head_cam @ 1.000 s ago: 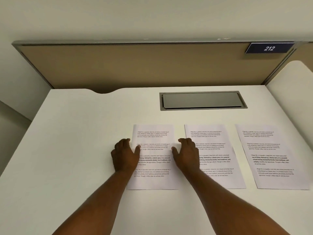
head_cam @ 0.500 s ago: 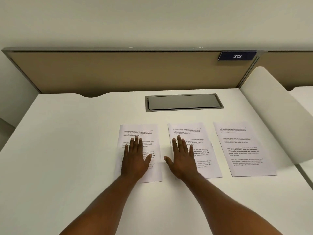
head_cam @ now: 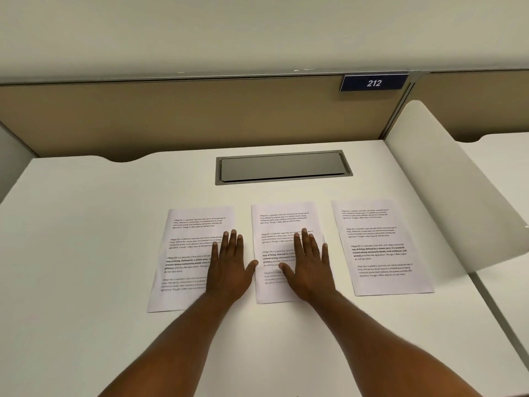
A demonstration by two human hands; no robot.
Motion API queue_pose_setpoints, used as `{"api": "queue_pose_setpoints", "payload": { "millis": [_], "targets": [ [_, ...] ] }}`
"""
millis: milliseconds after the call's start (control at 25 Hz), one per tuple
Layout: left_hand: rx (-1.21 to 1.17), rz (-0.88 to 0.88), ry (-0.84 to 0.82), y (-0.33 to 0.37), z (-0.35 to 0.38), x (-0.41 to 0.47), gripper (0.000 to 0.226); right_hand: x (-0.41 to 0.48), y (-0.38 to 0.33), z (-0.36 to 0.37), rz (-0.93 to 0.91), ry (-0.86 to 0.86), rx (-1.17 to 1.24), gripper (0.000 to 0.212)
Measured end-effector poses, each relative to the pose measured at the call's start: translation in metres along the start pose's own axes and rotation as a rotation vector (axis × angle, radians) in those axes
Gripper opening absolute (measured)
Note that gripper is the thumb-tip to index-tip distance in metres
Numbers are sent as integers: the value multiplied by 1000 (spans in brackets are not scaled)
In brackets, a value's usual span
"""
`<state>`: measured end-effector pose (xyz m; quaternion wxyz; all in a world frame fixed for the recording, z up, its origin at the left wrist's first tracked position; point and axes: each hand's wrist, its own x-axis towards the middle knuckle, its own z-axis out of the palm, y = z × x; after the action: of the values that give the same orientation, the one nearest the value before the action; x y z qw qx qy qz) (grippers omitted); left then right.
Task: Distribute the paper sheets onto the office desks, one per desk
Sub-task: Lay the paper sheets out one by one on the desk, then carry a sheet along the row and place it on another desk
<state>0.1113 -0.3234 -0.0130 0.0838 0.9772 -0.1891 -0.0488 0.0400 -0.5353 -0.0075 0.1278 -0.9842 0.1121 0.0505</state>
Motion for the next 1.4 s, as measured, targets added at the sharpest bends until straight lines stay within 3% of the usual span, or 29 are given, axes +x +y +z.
{"api": "queue_pose_setpoints", "payload": {
  "millis": [160,320,640,840,1040,1240,1400],
  "targets": [
    [57,-22,-11,25,10,4,84,6,26,2,72,53,57,75],
    [59,-109,21,45,21,8,62,16,53,0,157,114,92,62],
    [-148,-338,112,72,17,21,32,35,75,-17,167,121,174,50],
    [-365,-559,117,81,7,28,9,36,79,-23,297,152,446,45],
    [-766,-719,96,77,4,27,10,34,84,-21,460,150,678,38],
    [-996,-725,88,77,-7,26,18,23,80,-39,391,260,789,29],
    [-1143,-673,36,78,-18,32,22,11,85,-61,416,308,870,35]
  ]
}}
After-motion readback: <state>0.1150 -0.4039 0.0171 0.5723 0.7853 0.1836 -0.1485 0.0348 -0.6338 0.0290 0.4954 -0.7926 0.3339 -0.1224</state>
